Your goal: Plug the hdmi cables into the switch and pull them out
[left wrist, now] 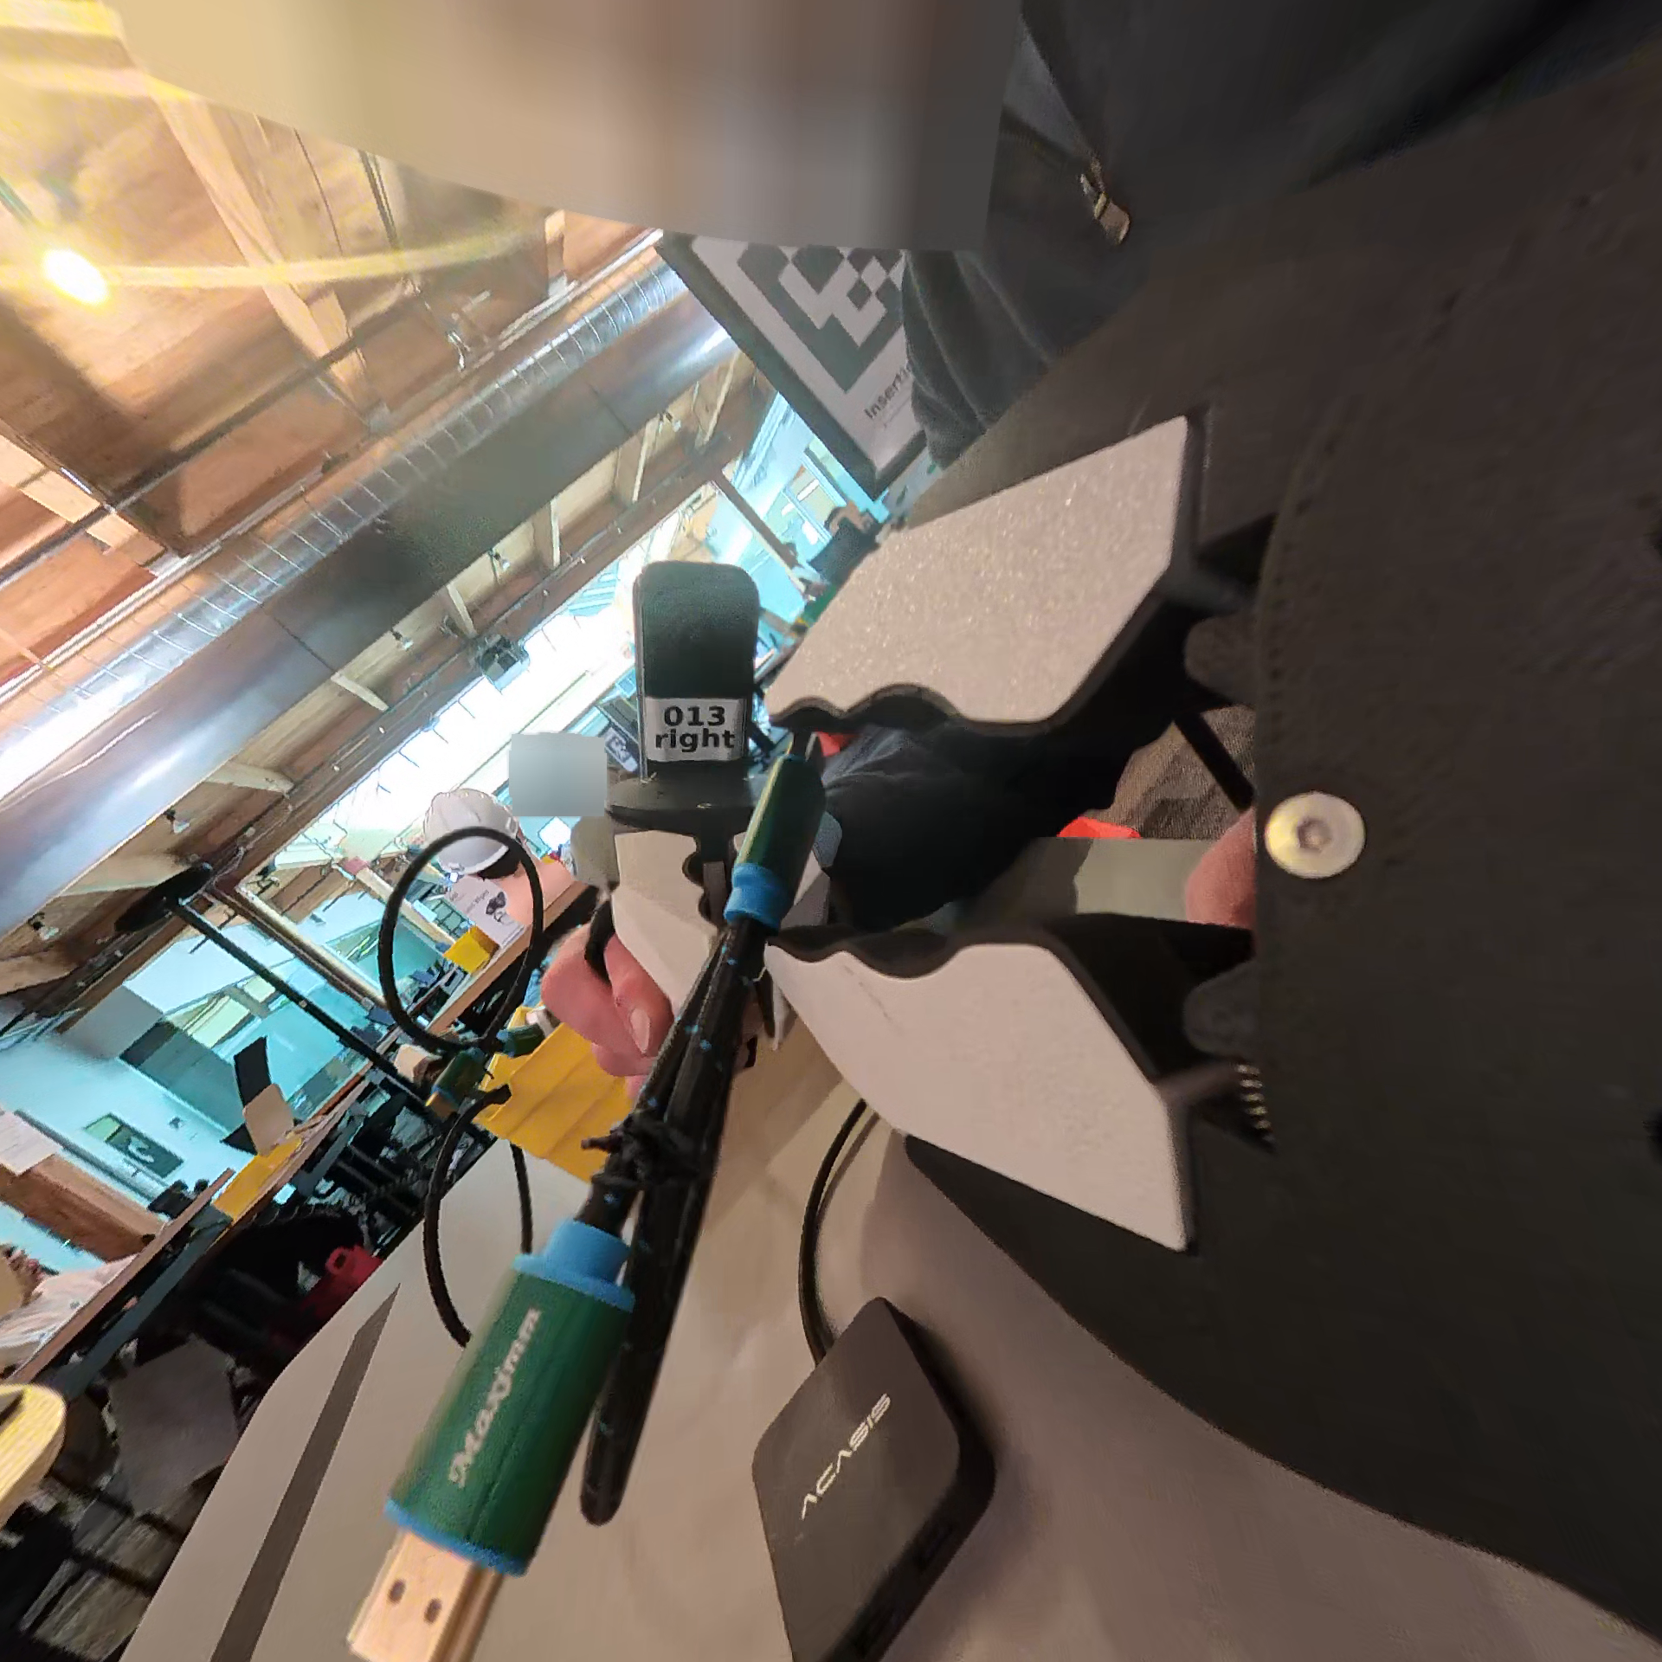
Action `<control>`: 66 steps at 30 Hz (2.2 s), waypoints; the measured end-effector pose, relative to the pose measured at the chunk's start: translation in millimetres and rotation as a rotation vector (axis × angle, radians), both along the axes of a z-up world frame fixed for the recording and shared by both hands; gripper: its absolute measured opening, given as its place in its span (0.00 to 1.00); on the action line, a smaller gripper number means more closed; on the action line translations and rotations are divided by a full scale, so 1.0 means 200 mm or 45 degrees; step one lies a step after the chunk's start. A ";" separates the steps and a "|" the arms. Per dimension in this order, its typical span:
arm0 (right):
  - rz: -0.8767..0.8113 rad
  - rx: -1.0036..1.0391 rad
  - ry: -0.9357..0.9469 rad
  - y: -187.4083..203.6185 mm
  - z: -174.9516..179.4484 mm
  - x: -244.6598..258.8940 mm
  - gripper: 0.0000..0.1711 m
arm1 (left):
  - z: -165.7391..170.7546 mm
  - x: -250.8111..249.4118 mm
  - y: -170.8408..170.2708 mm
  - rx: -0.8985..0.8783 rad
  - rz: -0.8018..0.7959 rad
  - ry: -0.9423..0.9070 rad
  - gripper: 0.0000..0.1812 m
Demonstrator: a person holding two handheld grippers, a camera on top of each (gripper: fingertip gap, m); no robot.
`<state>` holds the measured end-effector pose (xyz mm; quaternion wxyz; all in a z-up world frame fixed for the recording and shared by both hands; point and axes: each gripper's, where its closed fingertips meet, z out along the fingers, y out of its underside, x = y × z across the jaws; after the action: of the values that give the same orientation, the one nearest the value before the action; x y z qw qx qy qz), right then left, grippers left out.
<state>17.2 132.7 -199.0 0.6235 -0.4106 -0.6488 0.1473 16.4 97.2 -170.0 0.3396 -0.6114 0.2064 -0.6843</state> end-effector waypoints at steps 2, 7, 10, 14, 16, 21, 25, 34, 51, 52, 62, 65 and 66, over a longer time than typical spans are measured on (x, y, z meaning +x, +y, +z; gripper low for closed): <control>-0.029 -0.007 -0.018 0.02 -0.02 0.00 0.08 | -0.02 0.01 0.00 0.028 0.015 0.036 0.23; -0.065 -0.021 0.010 0.04 0.00 0.00 0.18 | -0.02 0.02 0.04 0.092 0.114 0.045 0.18; -0.063 -0.013 0.021 0.03 0.02 0.00 0.19 | -0.02 0.00 0.08 0.071 0.181 0.030 0.18; -0.043 -0.017 0.025 -0.01 0.03 -0.03 0.20 | -0.05 -0.02 0.14 0.094 0.307 0.070 0.18; -0.035 -0.024 0.023 -0.02 0.03 -0.05 0.20 | -0.06 -0.01 0.17 0.136 0.387 0.118 0.18; -0.151 -0.020 0.023 0.04 0.02 -0.07 0.13 | -0.08 0.03 0.21 0.194 0.484 0.178 0.18; -0.201 -0.037 0.055 0.07 0.03 -0.06 0.08 | -0.06 0.03 0.23 0.218 0.542 0.172 0.18; -0.151 -0.053 0.129 0.05 0.09 -0.03 0.03 | -0.02 0.04 0.20 0.154 0.425 0.055 0.18; 0.070 -0.183 0.112 -0.04 0.06 -0.01 0.02 | 0.05 0.04 0.13 0.112 0.281 -0.127 0.09; 0.054 -0.185 0.108 -0.03 0.06 -0.01 0.02 | 0.05 0.04 0.13 0.140 0.309 -0.095 0.09; -0.015 -0.208 0.127 0.01 0.05 -0.03 0.04 | 0.05 0.06 0.15 0.497 0.510 0.226 0.09; -0.043 -0.164 0.125 0.02 0.06 -0.02 0.04 | 0.05 0.07 0.15 0.554 0.547 0.275 0.09; -0.046 -0.148 0.123 0.02 0.06 -0.02 0.04 | 0.05 0.07 0.15 0.562 0.548 0.284 0.09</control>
<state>12.7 137.5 -186.8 0.6316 -0.4503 -0.6008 0.1930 30.8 126.7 -159.8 0.5760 -0.6238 0.2518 -0.4644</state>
